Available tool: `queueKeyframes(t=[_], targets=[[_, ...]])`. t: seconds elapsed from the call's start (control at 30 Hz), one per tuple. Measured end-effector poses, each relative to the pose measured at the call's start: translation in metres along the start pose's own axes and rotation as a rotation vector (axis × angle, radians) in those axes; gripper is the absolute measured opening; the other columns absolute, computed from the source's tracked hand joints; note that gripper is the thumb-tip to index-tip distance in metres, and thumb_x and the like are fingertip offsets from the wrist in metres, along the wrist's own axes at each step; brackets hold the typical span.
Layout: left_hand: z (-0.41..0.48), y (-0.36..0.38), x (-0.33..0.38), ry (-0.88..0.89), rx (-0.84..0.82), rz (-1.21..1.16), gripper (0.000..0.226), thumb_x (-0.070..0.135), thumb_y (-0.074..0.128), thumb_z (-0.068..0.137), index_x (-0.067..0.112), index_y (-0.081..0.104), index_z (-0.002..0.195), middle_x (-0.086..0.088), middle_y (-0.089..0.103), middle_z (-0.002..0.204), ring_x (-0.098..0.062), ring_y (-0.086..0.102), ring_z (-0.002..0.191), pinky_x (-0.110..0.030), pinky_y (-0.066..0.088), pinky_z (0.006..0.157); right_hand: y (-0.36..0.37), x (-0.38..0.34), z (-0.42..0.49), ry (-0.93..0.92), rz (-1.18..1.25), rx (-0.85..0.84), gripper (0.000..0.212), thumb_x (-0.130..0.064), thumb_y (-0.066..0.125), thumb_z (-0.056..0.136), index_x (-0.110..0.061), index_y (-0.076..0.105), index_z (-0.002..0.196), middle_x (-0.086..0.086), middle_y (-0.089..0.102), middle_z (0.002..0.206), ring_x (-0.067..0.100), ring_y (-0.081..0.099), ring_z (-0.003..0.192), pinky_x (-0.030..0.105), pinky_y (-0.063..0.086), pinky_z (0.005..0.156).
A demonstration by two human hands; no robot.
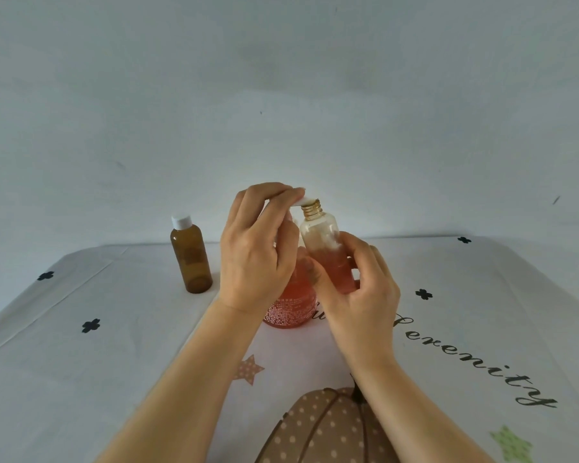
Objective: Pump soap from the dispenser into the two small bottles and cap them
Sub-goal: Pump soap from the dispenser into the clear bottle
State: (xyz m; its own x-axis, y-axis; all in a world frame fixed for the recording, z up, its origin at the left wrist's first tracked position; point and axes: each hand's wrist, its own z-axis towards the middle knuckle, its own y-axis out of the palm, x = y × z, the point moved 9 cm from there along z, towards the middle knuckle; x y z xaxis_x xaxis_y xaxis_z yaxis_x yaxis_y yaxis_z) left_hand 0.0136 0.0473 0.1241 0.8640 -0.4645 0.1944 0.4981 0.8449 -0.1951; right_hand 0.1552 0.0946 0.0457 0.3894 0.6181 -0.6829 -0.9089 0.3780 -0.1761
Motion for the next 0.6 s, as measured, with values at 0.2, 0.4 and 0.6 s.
queueKeyframes(t=[0.2,0.4,0.6], targets=[[-0.001,0.001,-0.003,-0.07,0.074,-0.099,0.031,-0.006,0.043,0.083,0.001,0.071,0.094,0.001,0.056,0.093,-0.022,0.057,0.085,-0.027,0.047,0.073,-0.002,0.004,-0.001,0.006,-0.008,-0.014,0.059,-0.059,0.065,0.077,-0.02,0.067,0.121,-0.008,0.066,0.098,0.01,0.064,0.086,0.017,0.049,0.074],[-0.003,0.004,-0.012,-0.121,0.098,-0.099,0.032,-0.008,0.041,0.08,0.002,0.071,0.082,0.01,0.049,0.084,-0.017,0.05,0.079,-0.02,0.042,0.07,-0.004,0.008,-0.002,0.022,-0.031,-0.034,0.055,-0.059,0.067,0.075,-0.025,0.069,0.119,-0.011,0.065,0.095,0.01,0.064,0.086,0.021,0.052,0.073],[-0.001,0.006,-0.013,-0.147,0.116,-0.081,0.031,-0.009,0.041,0.08,0.001,0.069,0.077,0.007,0.048,0.08,-0.018,0.049,0.075,-0.024,0.041,0.064,-0.006,0.007,0.0,0.009,-0.044,-0.019,0.054,-0.057,0.069,0.075,-0.024,0.07,0.118,-0.011,0.066,0.095,0.01,0.065,0.086,0.022,0.053,0.072]])
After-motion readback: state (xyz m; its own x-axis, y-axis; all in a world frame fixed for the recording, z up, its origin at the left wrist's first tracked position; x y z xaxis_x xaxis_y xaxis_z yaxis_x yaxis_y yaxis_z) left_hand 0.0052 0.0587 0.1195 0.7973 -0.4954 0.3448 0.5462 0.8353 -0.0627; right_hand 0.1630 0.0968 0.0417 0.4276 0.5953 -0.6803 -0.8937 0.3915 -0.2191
